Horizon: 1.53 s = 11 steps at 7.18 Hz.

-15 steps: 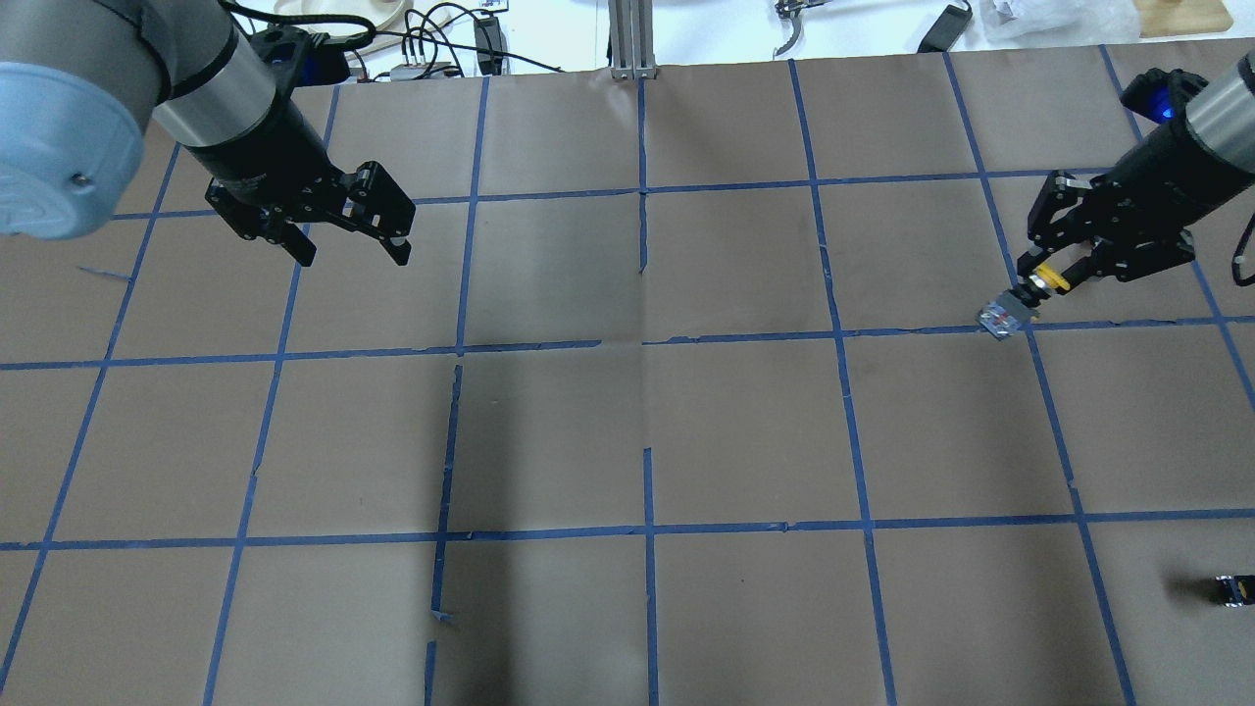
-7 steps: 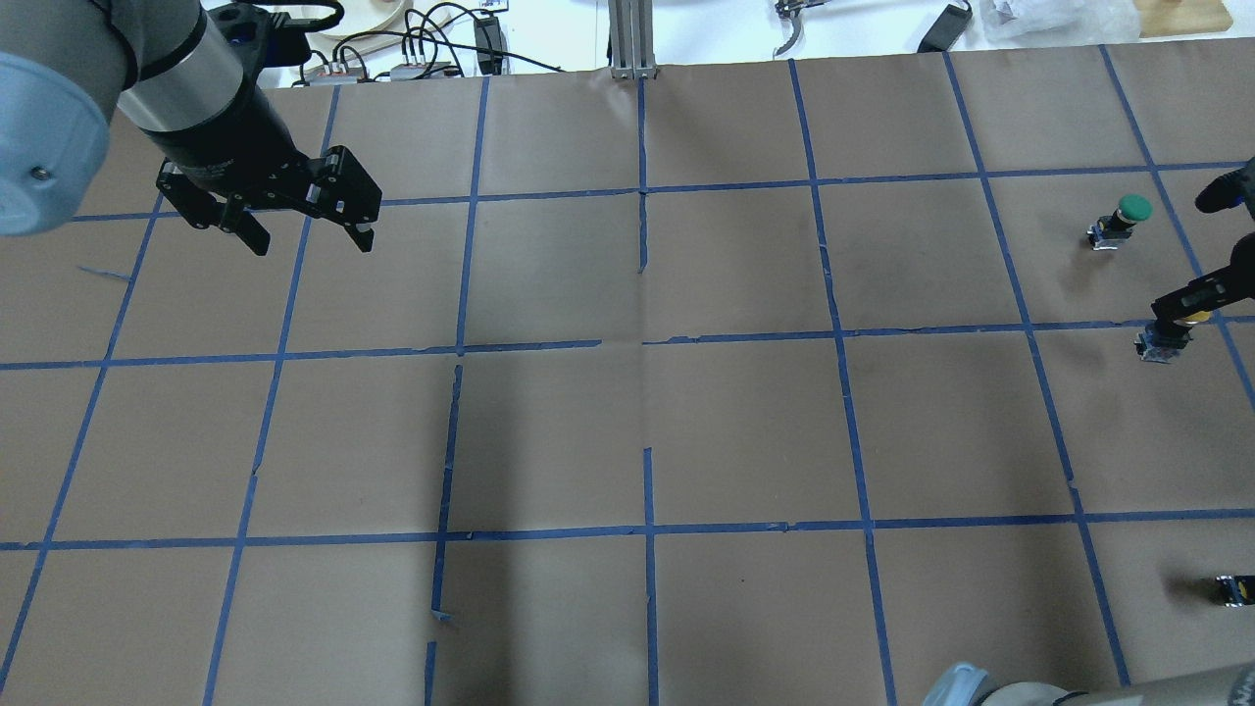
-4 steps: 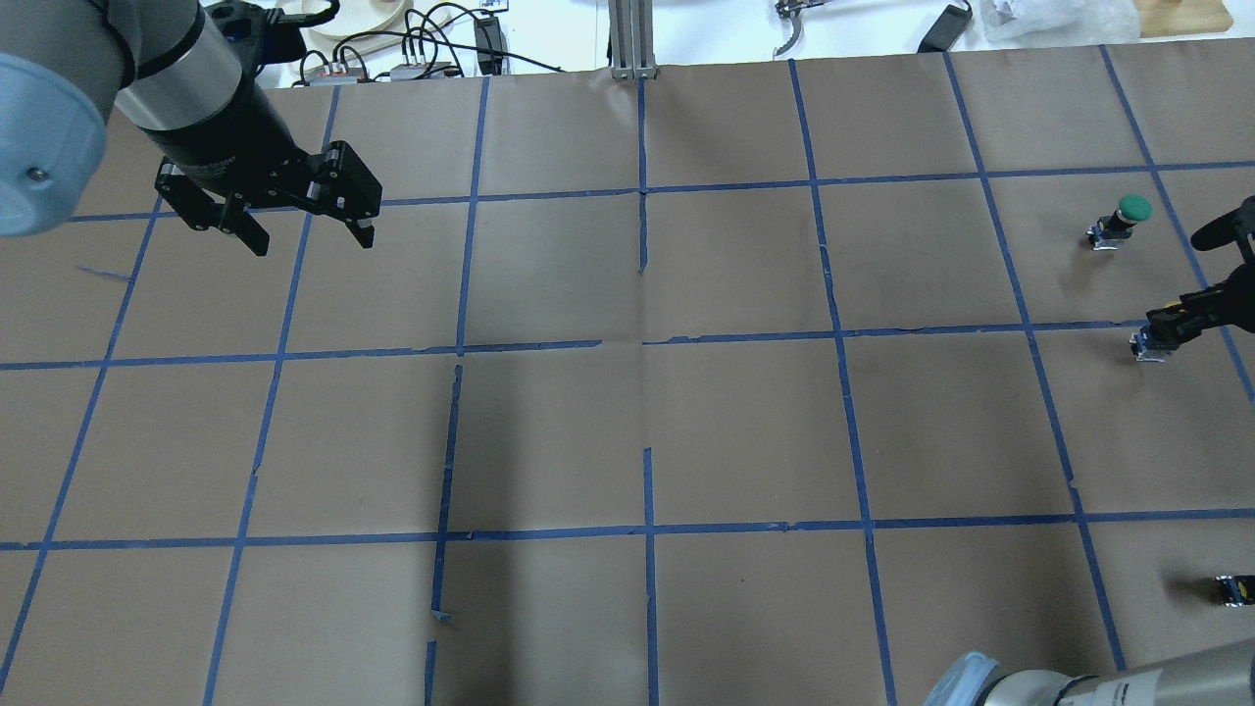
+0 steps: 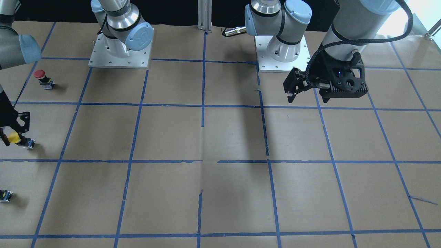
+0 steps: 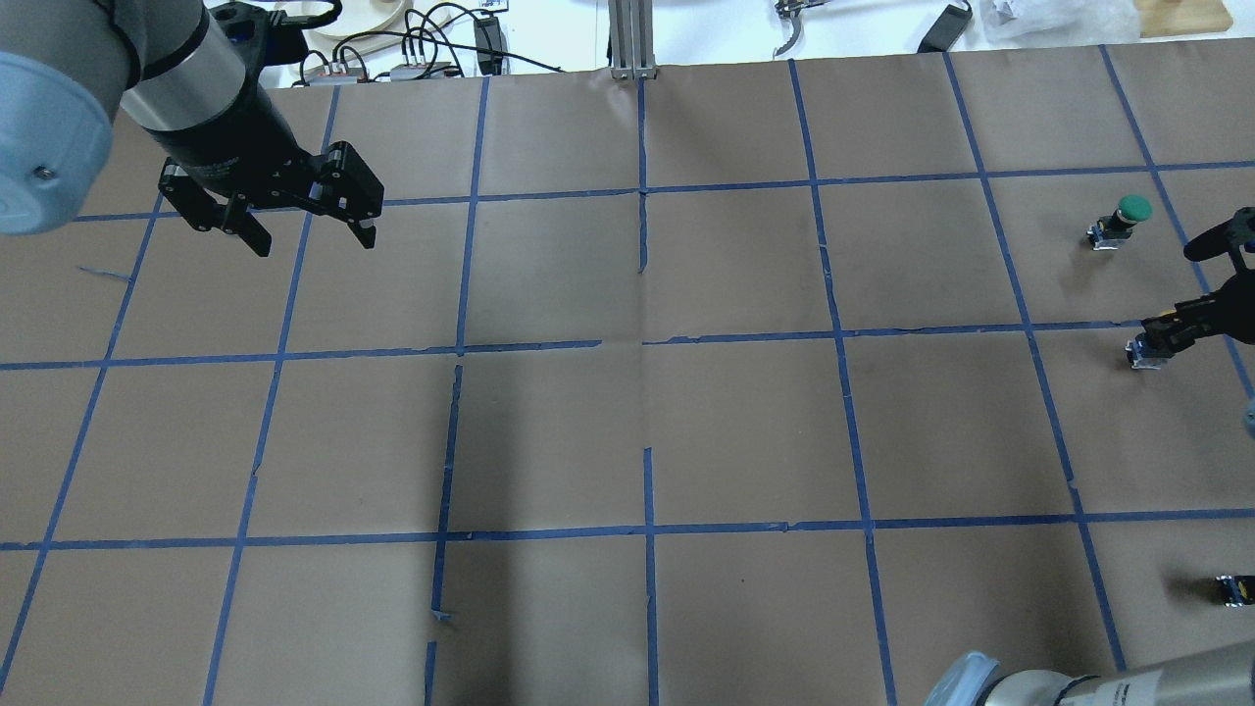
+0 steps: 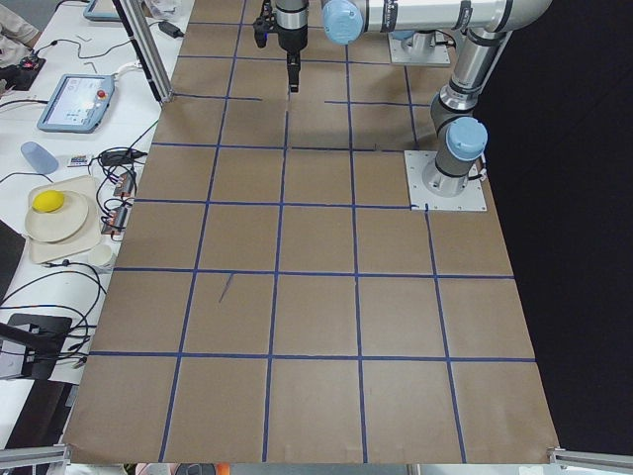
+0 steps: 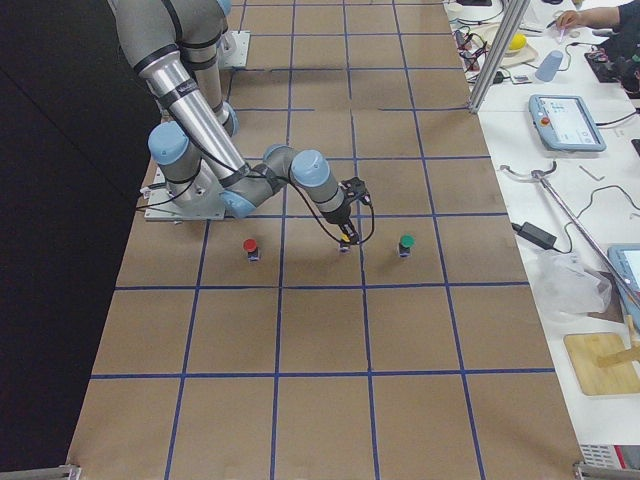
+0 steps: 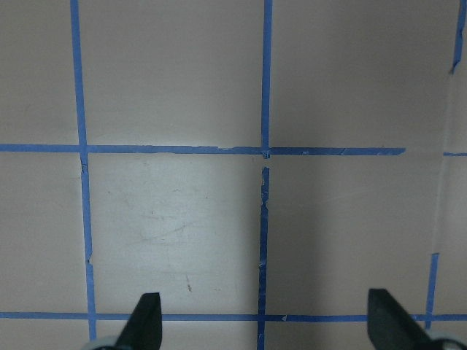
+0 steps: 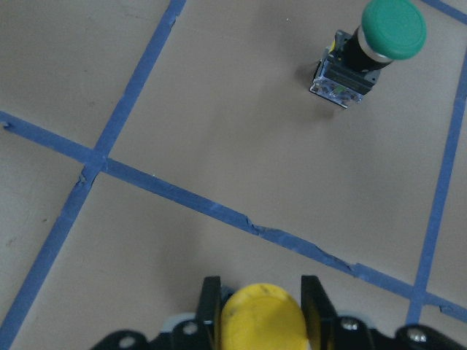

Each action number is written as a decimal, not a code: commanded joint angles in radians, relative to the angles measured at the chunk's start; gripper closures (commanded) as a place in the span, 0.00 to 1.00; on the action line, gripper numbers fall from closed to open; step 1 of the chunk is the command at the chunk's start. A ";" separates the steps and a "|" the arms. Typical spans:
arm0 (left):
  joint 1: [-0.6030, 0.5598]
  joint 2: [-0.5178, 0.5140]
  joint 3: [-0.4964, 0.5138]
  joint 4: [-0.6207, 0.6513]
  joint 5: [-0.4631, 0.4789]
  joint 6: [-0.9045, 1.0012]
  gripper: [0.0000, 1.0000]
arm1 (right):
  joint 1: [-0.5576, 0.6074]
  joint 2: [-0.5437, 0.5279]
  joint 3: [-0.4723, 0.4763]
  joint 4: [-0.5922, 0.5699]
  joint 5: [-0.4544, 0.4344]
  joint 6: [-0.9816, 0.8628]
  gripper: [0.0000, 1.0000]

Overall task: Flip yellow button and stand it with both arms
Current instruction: 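Lower the button upright onto the table and open the right gripper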

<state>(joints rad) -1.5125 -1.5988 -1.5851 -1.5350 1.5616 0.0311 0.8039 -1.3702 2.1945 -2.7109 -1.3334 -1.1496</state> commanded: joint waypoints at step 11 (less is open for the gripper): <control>-0.002 -0.007 -0.001 0.026 -0.003 -0.005 0.01 | 0.039 -0.179 -0.164 0.522 -0.016 0.369 0.00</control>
<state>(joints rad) -1.5135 -1.6061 -1.5861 -1.5107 1.5586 0.0265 0.7894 -1.5021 2.1182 -2.4038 -1.3432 -0.9182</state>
